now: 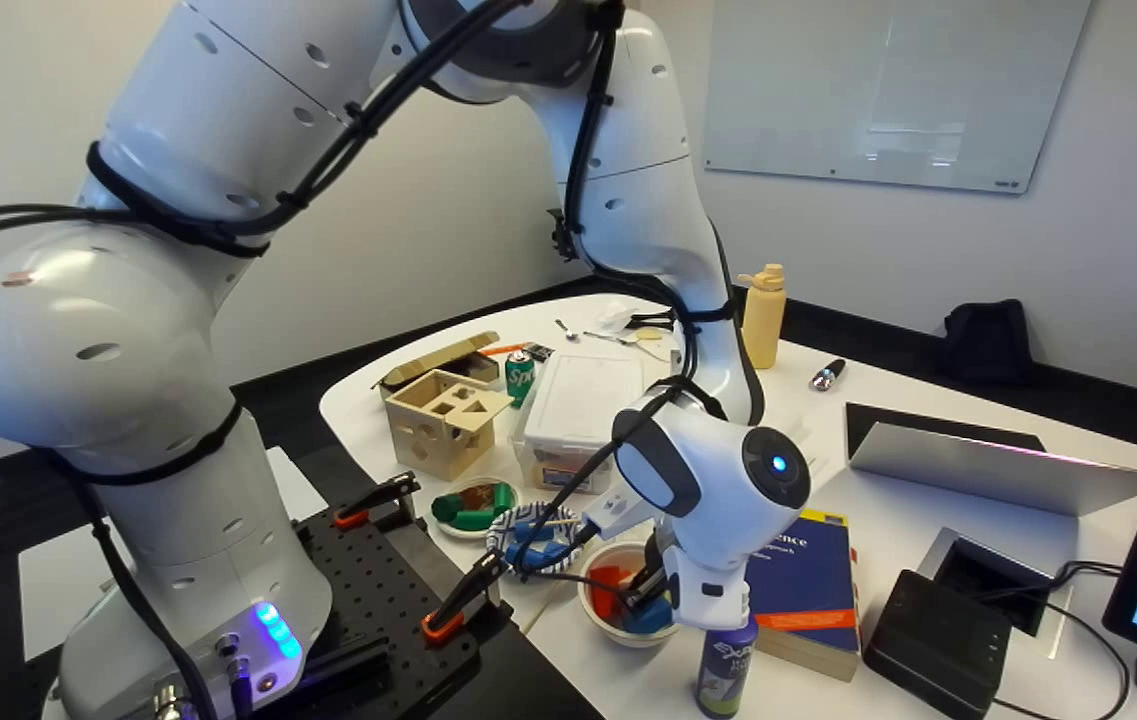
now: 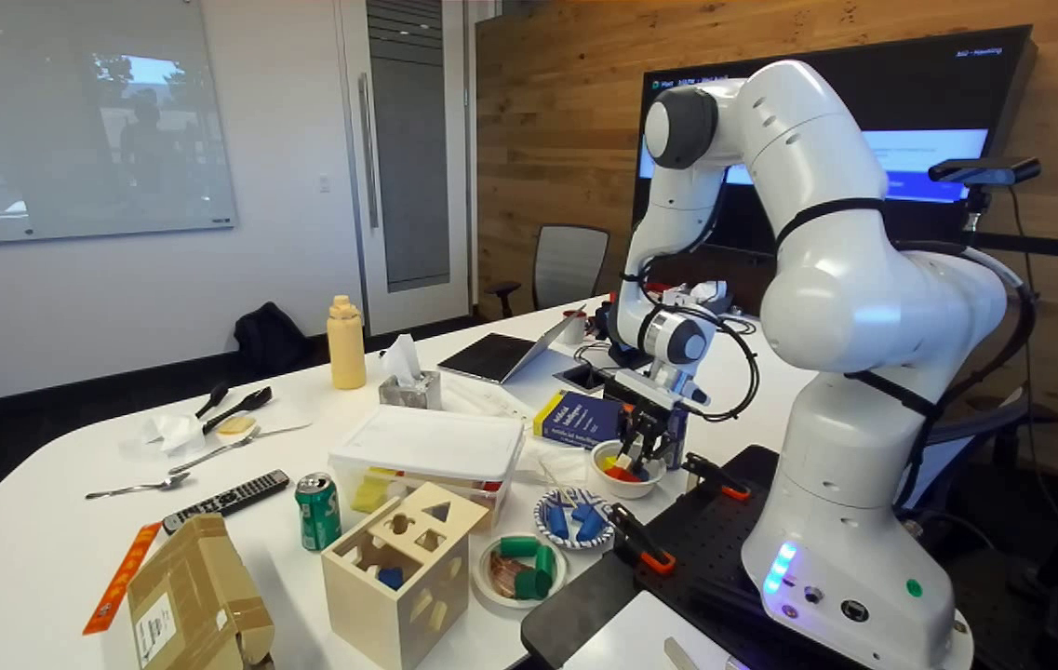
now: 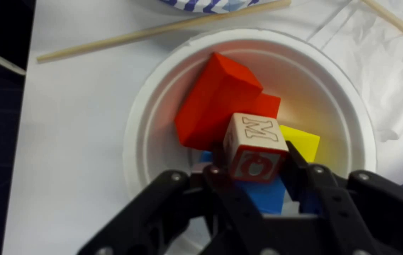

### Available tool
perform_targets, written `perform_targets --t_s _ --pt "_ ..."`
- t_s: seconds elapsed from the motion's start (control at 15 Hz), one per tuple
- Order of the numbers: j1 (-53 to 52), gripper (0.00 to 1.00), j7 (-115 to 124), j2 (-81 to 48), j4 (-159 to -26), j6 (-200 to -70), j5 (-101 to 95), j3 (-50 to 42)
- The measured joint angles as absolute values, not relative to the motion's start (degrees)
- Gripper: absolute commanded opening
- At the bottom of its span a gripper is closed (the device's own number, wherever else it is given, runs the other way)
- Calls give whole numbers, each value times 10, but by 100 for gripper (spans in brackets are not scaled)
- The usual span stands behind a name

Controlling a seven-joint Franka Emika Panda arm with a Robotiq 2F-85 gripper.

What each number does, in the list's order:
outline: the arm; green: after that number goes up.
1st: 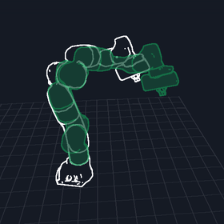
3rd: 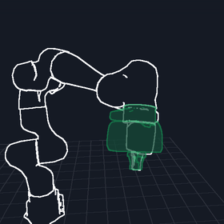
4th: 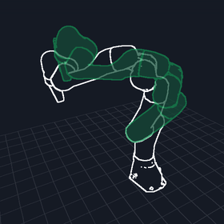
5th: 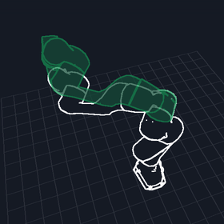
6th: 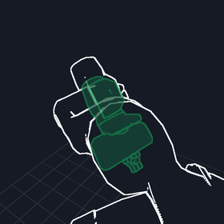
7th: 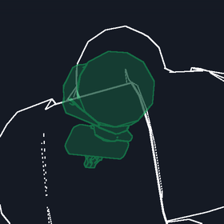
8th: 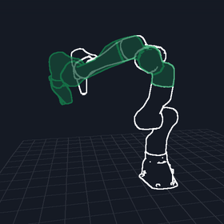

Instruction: Put the cube in the bowl into the box

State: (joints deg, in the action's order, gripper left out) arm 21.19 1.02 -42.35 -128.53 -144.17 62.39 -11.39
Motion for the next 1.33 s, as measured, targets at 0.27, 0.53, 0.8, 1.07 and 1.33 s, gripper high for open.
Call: perform_targets --t_s 0.27,0.53,0.8,1.07,1.33 --pt "210 9 8 -419 -1286 -1447 625 -114" --pt "157 9 5 -355 -1329 -1510 589 -125" --pt "62 9 62 -256 -1413 -1592 474 -133" --pt "-26 9 146 -173 -1487 -1660 332 -119" --pt "-137 9 202 -106 -1529 -1702 245 -114"
